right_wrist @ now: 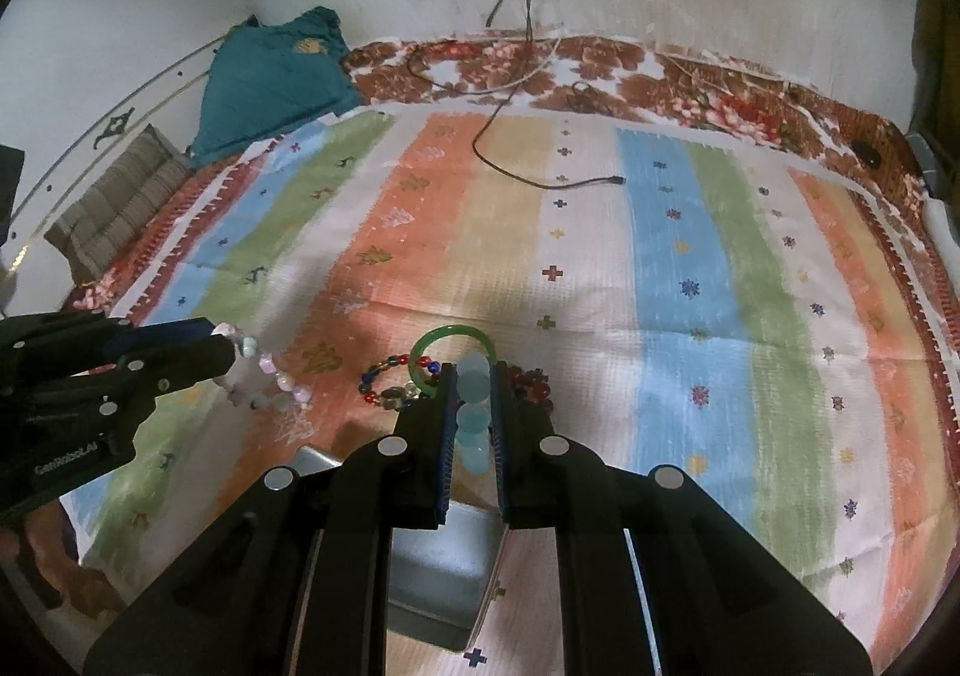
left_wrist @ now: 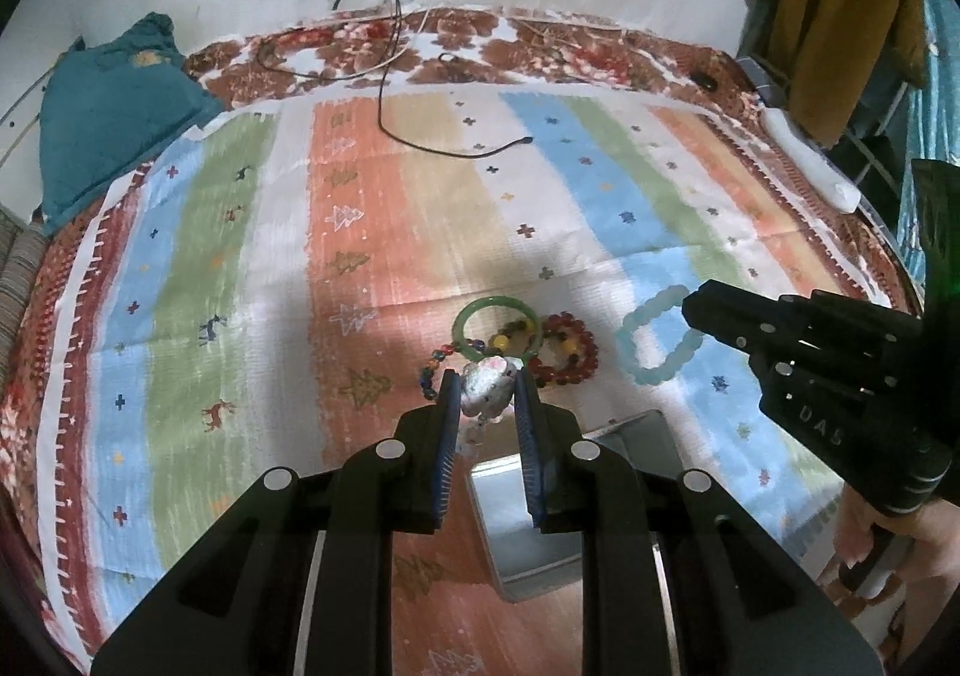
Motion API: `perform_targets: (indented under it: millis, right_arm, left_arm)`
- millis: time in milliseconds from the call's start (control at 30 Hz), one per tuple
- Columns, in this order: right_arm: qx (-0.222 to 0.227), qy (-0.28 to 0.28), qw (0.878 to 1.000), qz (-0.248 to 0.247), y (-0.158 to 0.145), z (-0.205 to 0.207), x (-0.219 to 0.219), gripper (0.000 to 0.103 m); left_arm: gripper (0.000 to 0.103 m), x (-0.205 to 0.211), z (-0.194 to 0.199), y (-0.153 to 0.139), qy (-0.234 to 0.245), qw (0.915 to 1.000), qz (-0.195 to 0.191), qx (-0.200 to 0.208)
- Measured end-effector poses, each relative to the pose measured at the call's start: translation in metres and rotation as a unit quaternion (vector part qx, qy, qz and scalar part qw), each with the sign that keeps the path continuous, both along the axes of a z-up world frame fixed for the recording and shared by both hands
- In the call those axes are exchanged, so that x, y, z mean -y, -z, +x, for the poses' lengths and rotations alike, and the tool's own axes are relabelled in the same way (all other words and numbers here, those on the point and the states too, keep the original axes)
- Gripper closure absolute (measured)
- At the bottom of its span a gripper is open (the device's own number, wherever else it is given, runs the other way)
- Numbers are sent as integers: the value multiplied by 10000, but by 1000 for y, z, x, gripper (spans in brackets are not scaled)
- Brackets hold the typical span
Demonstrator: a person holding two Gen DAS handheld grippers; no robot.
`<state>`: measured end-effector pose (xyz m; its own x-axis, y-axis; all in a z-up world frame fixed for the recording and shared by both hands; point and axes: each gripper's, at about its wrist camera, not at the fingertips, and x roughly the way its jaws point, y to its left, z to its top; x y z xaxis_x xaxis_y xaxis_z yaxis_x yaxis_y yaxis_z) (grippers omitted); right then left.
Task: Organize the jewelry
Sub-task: 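Lift both held bracelets and carry them over the silver tin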
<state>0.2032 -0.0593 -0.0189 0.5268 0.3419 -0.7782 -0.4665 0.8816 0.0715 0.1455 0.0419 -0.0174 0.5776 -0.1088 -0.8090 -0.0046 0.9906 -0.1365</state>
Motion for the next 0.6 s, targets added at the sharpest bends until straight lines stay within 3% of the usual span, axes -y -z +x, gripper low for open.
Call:
perform_targets:
  millis: [600]
  right_arm:
    - [116, -59, 9999, 93, -7, -34, 13, 91]
  left_arm:
    - [85, 16, -25, -4, 114, 9998, 48, 158]
